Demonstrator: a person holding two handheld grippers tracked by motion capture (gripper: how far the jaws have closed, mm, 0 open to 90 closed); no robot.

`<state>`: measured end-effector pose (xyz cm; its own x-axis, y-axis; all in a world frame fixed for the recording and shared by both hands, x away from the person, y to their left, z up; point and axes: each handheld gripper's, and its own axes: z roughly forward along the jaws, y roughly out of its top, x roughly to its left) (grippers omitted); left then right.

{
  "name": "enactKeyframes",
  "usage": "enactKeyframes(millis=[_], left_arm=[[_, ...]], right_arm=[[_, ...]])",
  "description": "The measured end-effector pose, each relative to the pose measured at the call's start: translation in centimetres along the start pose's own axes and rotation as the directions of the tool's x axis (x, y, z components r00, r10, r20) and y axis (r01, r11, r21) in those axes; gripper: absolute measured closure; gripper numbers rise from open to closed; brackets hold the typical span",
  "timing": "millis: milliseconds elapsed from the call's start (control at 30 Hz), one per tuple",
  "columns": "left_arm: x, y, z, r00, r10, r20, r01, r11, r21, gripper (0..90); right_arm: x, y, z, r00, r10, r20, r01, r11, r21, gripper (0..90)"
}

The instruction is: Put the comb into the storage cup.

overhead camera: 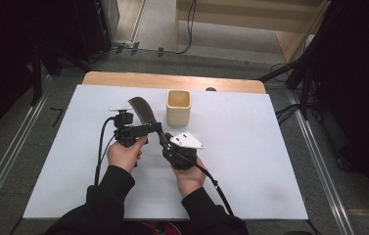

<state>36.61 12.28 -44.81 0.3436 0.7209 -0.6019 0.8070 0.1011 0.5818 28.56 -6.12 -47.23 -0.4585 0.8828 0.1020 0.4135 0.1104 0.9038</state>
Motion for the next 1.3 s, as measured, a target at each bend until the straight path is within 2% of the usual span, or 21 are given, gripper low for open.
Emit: enactKeyframes(millis=[333,500,633,833,1300], left_arm=[[-0.37,0.03,0.58,0.9997,-0.023,0.001,0.023,0.9996,-0.019,42.1],[-0.48,0.08,0.62,0.9997,-0.022,-0.011,0.022,0.9992,-0.032,48.9],[-0.28,0.09,0.60,0.9993,-0.036,-0.012,0.036,0.9989,-0.031,55.5],[0.00,0.10,0.58,0.9976,-0.068,0.012,0.068,0.9972,-0.032,59.5],[0.23,0.16,0.33,0.9951,-0.088,0.045,0.089,0.9956,-0.030,64.8]], right_arm=[[0.21,0.03,0.08,1.0000,0.008,0.001,-0.008,1.000,-0.009,70.2],[0.47,-0.04,0.26,1.0000,0.008,0.003,-0.008,1.000,-0.011,70.2],[0.44,0.02,0.32,0.9999,0.014,0.002,-0.014,1.000,-0.014,70.2],[0.56,-0.06,0.48,0.9999,0.013,0.009,-0.013,1.000,-0.008,70.1],[0.54,-0.21,0.77,0.9999,0.013,0.001,-0.013,1.000,0.014,70.0]])
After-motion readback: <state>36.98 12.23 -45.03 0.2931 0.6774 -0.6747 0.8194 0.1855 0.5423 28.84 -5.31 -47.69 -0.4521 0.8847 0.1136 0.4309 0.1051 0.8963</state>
